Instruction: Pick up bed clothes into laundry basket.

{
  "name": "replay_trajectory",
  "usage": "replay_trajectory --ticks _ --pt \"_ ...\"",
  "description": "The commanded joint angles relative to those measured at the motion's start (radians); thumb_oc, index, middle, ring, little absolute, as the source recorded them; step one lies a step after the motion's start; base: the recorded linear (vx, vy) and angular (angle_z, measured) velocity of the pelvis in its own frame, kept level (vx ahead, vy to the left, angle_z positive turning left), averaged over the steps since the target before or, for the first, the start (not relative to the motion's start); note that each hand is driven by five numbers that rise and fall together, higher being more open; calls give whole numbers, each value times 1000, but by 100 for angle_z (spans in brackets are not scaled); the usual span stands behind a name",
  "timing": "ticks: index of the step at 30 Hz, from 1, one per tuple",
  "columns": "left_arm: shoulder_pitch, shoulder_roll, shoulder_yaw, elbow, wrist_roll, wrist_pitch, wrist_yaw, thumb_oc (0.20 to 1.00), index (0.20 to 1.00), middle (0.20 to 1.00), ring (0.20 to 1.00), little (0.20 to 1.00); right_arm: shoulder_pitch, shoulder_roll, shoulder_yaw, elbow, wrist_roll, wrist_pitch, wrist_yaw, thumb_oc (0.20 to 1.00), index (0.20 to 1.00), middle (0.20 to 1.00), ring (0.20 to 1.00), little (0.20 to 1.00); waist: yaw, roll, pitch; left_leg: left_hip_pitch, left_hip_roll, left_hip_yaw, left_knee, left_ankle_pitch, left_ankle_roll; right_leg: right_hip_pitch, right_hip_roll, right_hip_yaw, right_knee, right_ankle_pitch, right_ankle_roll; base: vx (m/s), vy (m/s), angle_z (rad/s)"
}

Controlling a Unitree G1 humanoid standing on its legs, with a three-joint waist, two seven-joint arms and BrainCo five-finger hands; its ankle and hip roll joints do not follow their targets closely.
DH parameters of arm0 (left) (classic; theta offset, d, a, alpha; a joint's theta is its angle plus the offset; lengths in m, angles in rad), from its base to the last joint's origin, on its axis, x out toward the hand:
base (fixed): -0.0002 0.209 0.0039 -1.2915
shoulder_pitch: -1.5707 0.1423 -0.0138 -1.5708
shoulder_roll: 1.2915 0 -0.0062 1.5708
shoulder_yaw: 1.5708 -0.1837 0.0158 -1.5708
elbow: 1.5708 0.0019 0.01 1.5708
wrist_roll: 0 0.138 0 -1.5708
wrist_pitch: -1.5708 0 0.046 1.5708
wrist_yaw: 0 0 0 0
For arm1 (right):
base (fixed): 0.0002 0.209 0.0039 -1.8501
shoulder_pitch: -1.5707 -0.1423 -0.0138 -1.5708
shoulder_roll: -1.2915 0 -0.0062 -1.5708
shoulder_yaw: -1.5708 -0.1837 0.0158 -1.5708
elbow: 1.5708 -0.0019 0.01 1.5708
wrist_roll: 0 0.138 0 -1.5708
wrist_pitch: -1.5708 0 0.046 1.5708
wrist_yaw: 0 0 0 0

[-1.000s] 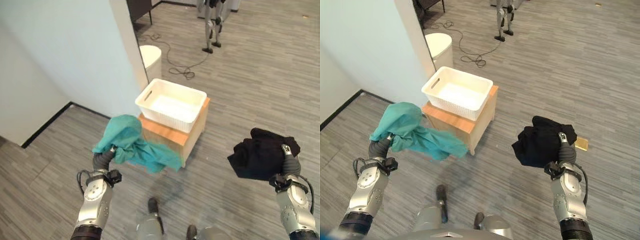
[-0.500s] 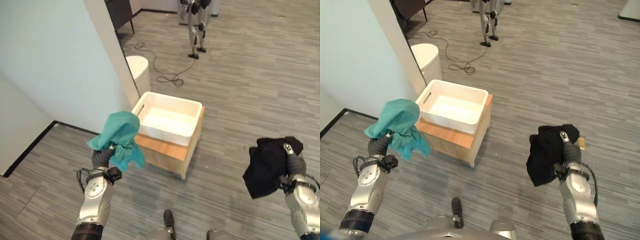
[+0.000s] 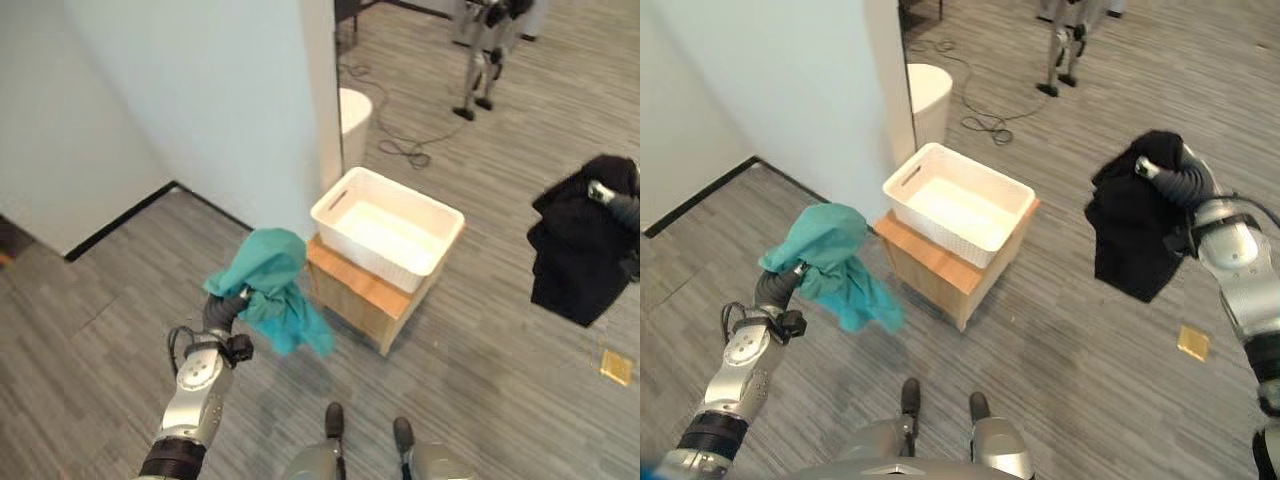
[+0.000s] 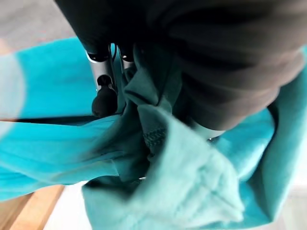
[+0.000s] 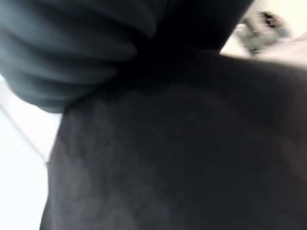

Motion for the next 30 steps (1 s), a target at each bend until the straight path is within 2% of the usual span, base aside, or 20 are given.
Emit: replay_trajectory --ticks 1,2,3,4,5,6,8,14,17,21,29,30 --pt "30 140 38 -46 -47 -62 -19 200 200 200 200 200 -267 -81 151 75 -241 -36 -49 200 200 200 200 200 80 -82 -79 75 -8 -33 16 -108 -2 -114 -65 24 77 -23 59 89 -63 16" --pt "55 172 45 -44 -33 -60 -21 200 200 200 200 200 -433 -86 315 118 -436 -19 -72 200 200 200 200 200 101 -88 -81 71 -5 -46 4 -99 -6 -108 -64 9 68 -26 56 69 -59 28" --pt "60 182 51 -45 -25 -62 -19 200 200 200 200 200 -497 -68 367 156 -486 -14 -85 200 200 200 200 200 108 -86 -80 67 -5 -55 -1 -94 -8 -106 -66 2 63 -27 54 46 -45 25" --pt "62 171 58 -46 -25 -61 -19 200 200 200 200 200 -531 -60 400 169 -483 -17 -88 200 200 200 200 200 98 -78 -79 67 -6 -57 -3 -93 -8 -105 -66 -1 62 -27 54 16 -31 24" --pt "65 178 62 -41 -21 -62 -15 200 200 200 200 200 -560 -38 403 208 -505 -3 -104 200 200 200 200 200 106 -76 -81 65 -6 -65 -10 -91 -8 -103 -66 -10 58 -28 53 46 -52 38" --pt "76 196 77 -38 -21 -66 -9 200 200 200 200 200 -644 -2 479 281 -595 13 -112 200 200 200 200 200 121 -78 -86 59 -5 -78 -19 -83 -11 -97 -69 -27 47 -28 51 43 -67 43" --pt "83 205 89 -48 -19 -71 -2 200 200 200 200 200 -740 40 571 356 -650 20 -115 200 200 200 200 200 131 -72 -85 46 -6 -93 -29 -71 -16 -97 -71 -44 39 -29 48 18 -55 43" --pt "95 206 86 -52 -14 -75 -5 200 200 200 200 200 -838 120 708 577 -749 41 -101 200 200 200 200 200 162 -68 -72 4 -9 -134 -39 -50 -33 -103 -73 -95 20 -28 42 -11 -45 37" --pt "101 197 84 -58 -24 -82 -5 200 200 200 200 200 -833 122 678 664 -728 58 -129 200 200 200 200 200 174 -60 -62 -18 -10 -149 -41 -41 -39 -110 -72 -117 8 -24 42 -23 -34 28" --pt "101 204 82 -63 -16 -81 -4 200 200 200 200 200 -851 112 694 647 -719 55 -134 200 200 200 200 200 177 -57 -53 -37 -9 -148 -43 -36 -41 -121 -72 -122 -3 -18 42 -18 -13 7" --pt "47 171 30 -54 -76 -89 5 200 200 200 200 200 -816 232 597 695 -676 100 -179 200 200 200 200 200 187 -44 -19 -92 -1 -118 -52 -17 -51 -188 -58 -106 -24 12 40 -39 -17 -13" --pt "36 160 26 -56 -95 -91 13 200 200 200 200 200 -802 274 580 696 -696 116 -185 200 200 200 200 200 187 -34 -12 -101 0 -109 -54 -14 -53 -201 -56 -99 -27 16 38 -21 -10 -8"
